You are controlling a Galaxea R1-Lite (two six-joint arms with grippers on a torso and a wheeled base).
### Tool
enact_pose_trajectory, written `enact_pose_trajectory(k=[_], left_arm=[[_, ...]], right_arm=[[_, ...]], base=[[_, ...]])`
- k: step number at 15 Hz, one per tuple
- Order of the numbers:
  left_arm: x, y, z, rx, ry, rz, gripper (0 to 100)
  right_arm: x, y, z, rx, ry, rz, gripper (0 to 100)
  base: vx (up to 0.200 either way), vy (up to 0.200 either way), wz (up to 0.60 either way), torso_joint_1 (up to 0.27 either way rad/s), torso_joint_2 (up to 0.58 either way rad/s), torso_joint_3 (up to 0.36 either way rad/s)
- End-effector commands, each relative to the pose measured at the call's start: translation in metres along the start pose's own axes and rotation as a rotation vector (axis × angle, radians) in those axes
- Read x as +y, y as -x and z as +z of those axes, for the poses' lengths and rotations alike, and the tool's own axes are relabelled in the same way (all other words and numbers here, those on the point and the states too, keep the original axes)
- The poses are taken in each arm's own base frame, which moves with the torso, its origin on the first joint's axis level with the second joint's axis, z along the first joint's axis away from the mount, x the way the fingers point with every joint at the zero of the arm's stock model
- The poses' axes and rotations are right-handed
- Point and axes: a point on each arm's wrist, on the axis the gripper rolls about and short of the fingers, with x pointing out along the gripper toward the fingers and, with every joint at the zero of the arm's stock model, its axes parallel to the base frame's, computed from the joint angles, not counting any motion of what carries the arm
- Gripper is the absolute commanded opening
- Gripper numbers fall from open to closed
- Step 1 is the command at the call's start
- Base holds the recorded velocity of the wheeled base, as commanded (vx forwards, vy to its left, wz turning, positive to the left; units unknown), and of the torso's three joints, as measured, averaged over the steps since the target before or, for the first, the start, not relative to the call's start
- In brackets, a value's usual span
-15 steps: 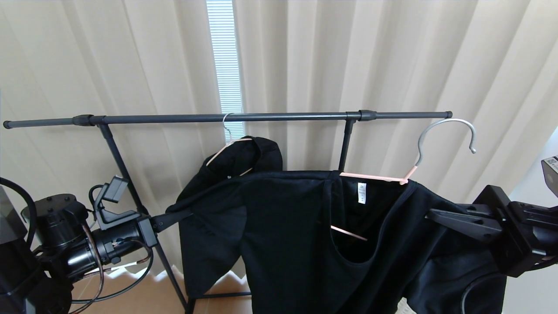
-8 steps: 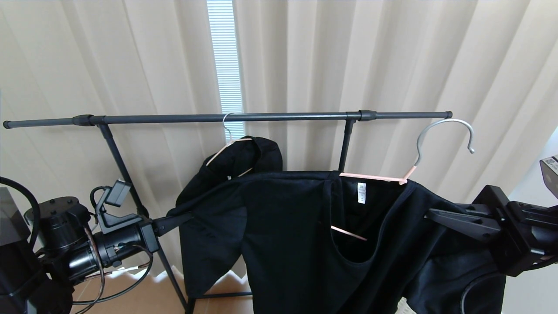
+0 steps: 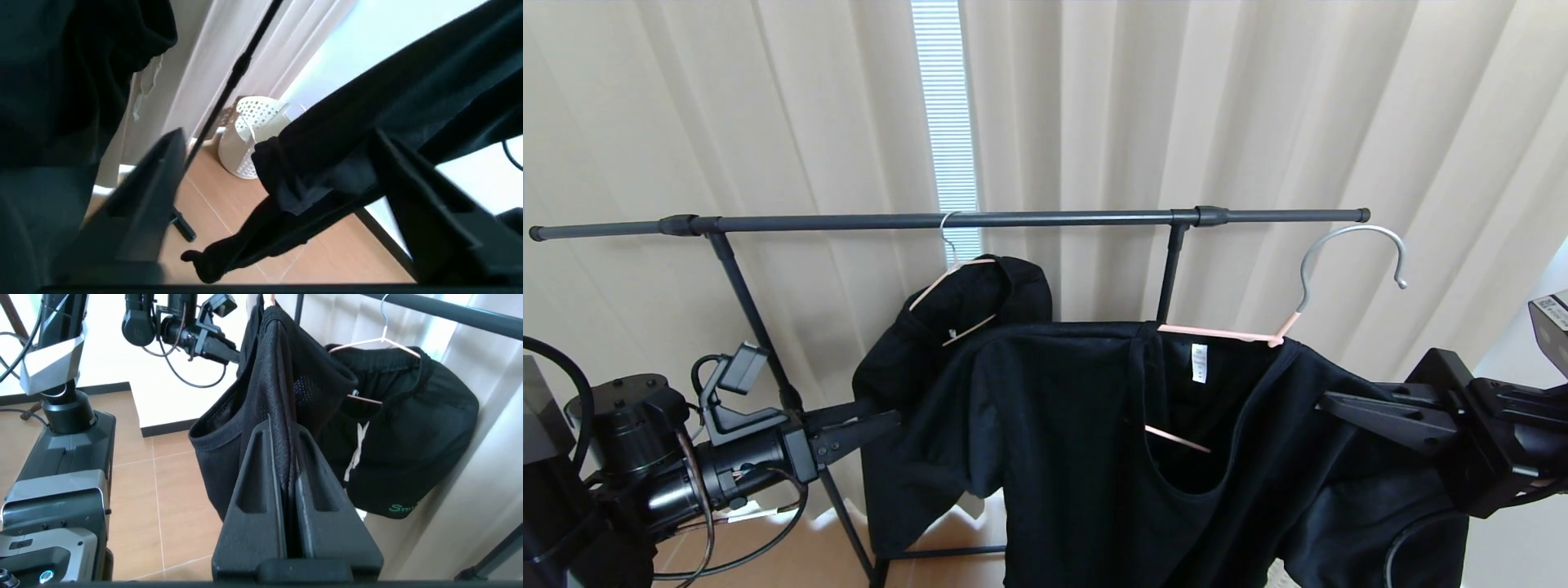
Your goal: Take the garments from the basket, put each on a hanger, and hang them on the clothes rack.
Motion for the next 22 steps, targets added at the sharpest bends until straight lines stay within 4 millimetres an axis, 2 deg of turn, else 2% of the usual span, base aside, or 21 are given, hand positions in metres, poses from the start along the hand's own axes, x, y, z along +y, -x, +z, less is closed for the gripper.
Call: enact_pose_trajectory(k=[1, 3, 5, 7, 10, 11, 12, 13, 15, 16, 18, 20, 22], left_arm=[[-0.012, 0.005, 0.011, -0.032, 0.007, -0.016, 100], [-0.033, 0.012, 0.03, -0.087, 0.001, -0.06, 100], [-0.052, 0.016, 0.039, -0.116, -0.055, -0.1, 100], [-0.071, 0.014, 0.066, -0.158, -0.126, -0.15, 100], [-0.112, 0.017, 0.115, -0.034, -0.126, -0.148, 100], [-0.118, 0.016, 0.121, 0.001, -0.154, -0.142, 100], [-0.134, 0.01, 0.13, 0.091, -0.23, -0.114, 100], [-0.149, 0.0, 0.133, 0.137, -0.275, -0.057, 100], [-0.172, -0.014, 0.128, 0.183, -0.329, -0.094, 100], [-0.172, -0.014, 0.128, 0.183, -0.329, -0.094, 100], [-0.173, -0.031, 0.117, 0.232, -0.471, -0.154, 100], [-0.175, -0.039, 0.113, 0.251, -0.505, -0.181, 100], [-0.184, -0.045, 0.107, 0.265, -0.549, -0.234, 100]], right_arm=[[-0.003, -0.001, -0.004, 0.006, -0.017, 0.001, 0], [-0.003, -0.002, -0.005, 0.007, -0.02, 0.006, 0], [-0.001, -0.002, -0.006, 0.009, -0.026, 0.008, 0], [0.001, -0.011, -0.01, 0.017, -0.043, 0.05, 0], [0.003, -0.024, -0.02, 0.036, -0.08, 0.107, 0], [0.003, -0.026, -0.021, 0.039, -0.085, 0.111, 0], [0.005, -0.028, -0.022, 0.041, -0.088, 0.125, 0], [0.005, -0.029, -0.023, 0.043, -0.093, 0.129, 0], [0.005, -0.034, -0.027, 0.051, -0.109, 0.147, 0], [0.005, -0.034, -0.027, 0.051, -0.109, 0.147, 0], [0.005, -0.035, -0.028, 0.054, -0.113, 0.151, 0], [0.007, -0.038, -0.029, 0.057, -0.117, 0.164, 0], [0.007, -0.039, -0.029, 0.058, -0.117, 0.169, 0]], base=[[0.0, 0.0, 0.0, 0.0, 0.0, 0.0], [0.0, 0.0, 0.0, 0.0, 0.0, 0.0], [0.0, 0.0, 0.0, 0.0, 0.0, 0.0], [0.0, 0.0, 0.0, 0.0, 0.0, 0.0], [0.0, 0.0, 0.0, 0.0, 0.0, 0.0], [0.0, 0.0, 0.0, 0.0, 0.0, 0.0], [0.0, 0.0, 0.0, 0.0, 0.0, 0.0], [0.0, 0.0, 0.0, 0.0, 0.0, 0.0], [0.0, 0.0, 0.0, 0.0, 0.0, 0.0], [0.0, 0.0, 0.0, 0.0, 0.0, 0.0], [0.0, 0.0, 0.0, 0.0, 0.0, 0.0], [0.0, 0.0, 0.0, 0.0, 0.0, 0.0], [0.0, 0.0, 0.0, 0.0, 0.0, 0.0]])
